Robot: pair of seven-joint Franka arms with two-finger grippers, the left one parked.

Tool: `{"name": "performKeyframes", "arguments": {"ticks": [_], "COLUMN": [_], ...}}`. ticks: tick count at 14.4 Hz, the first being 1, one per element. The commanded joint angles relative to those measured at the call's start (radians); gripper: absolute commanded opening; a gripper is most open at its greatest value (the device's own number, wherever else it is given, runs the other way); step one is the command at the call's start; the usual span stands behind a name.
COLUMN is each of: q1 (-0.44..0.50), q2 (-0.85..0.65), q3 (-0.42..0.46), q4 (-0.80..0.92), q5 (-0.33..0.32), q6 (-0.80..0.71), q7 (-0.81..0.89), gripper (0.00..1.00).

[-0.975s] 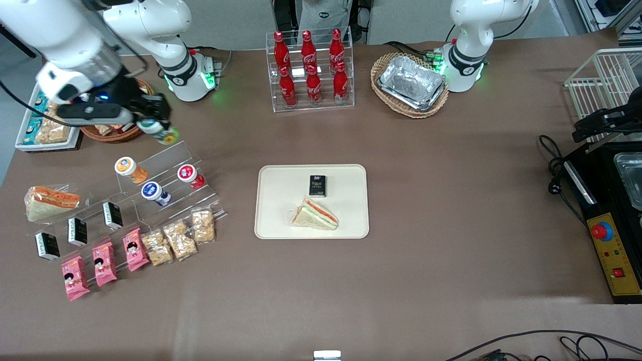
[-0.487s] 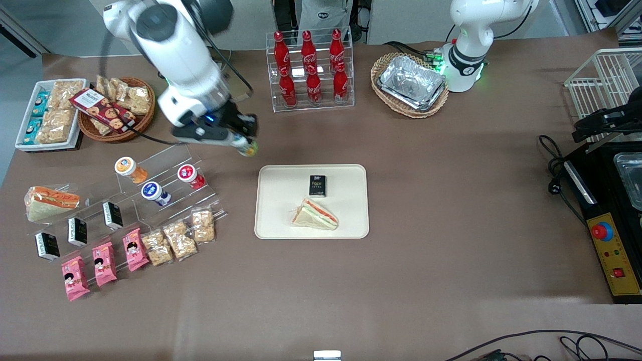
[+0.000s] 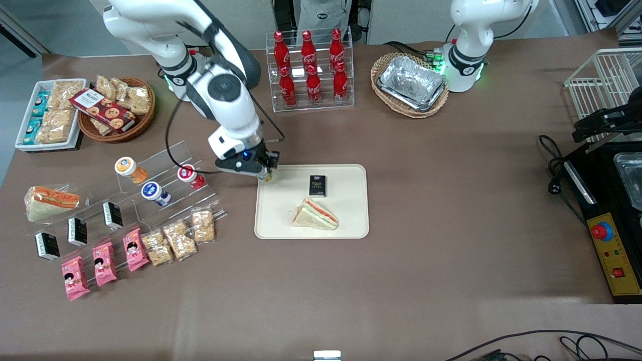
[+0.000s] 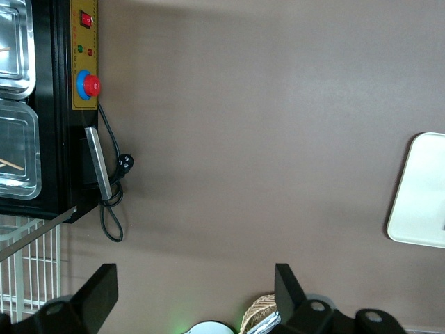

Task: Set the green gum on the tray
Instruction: 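Carry the green-label bottle over the cream tray and lower it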

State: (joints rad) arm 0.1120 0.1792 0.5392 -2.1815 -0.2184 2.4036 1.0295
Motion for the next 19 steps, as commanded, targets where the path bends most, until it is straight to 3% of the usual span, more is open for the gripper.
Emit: {"name": "performKeyframes", "arguments": {"ticks": [1, 5, 8, 11, 12, 13, 14, 19], "q1": [0.0, 0.006, 0.006, 0.006, 0.006, 0.006, 0.006, -0.002], "q2": [0.169, 0.246, 0.258, 0.275, 0.284, 0.289, 0.292, 0.246], "q3": [0.001, 0.001, 0.001, 0.001, 0.001, 0.001, -0.001, 0.001], "q4": [0.026, 0.032, 0.034, 0.042, 0.048, 0.052, 0.055, 0.055], "q5": [-0.156, -0.275, -0.279, -0.277, -0.277, -0.277, -0.277, -0.277], "q6": [0.144, 0.196, 0.197, 0.197, 0.197, 0.197, 0.197, 0.181], "q7": [0.159, 0.283, 0.285, 0.285, 0.285, 0.285, 0.285, 0.267], "gripper": [0.16, 0.17, 0.19, 0.28, 0.43, 0.92, 0.99, 1.0]}}
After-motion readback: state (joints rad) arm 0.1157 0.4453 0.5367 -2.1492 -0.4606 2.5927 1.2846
